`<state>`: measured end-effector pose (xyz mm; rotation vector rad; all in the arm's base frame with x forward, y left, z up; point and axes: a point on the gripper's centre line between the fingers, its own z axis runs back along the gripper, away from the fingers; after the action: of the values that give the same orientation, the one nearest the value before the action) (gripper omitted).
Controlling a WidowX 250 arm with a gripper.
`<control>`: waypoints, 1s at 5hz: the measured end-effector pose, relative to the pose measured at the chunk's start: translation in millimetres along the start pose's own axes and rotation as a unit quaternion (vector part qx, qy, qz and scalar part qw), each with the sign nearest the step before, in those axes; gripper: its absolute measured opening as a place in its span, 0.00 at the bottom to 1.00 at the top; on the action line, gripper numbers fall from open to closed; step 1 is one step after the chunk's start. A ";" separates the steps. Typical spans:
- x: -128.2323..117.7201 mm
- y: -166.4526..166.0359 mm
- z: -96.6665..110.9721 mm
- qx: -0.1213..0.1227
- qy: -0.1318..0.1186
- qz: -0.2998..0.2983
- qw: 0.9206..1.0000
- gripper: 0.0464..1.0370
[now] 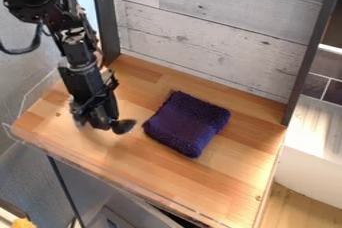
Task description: Push the blue object to the left side using the blue spoon
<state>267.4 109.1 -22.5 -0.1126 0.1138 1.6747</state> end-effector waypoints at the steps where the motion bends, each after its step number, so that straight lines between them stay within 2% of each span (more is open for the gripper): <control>1: 5.2 -12.7 4.7 -0.015 0.007 0.012 1.000 0.28; 2: 7.8 -25.5 11.7 -0.032 0.008 0.012 0.999 0.28; 4: 14.0 -31.9 15.6 -0.040 0.001 0.015 0.999 0.28; 5: 5.3 -16.6 5.1 -0.015 0.000 -0.005 1.000 0.28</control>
<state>283.3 116.8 -18.4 -0.1349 0.0884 1.6661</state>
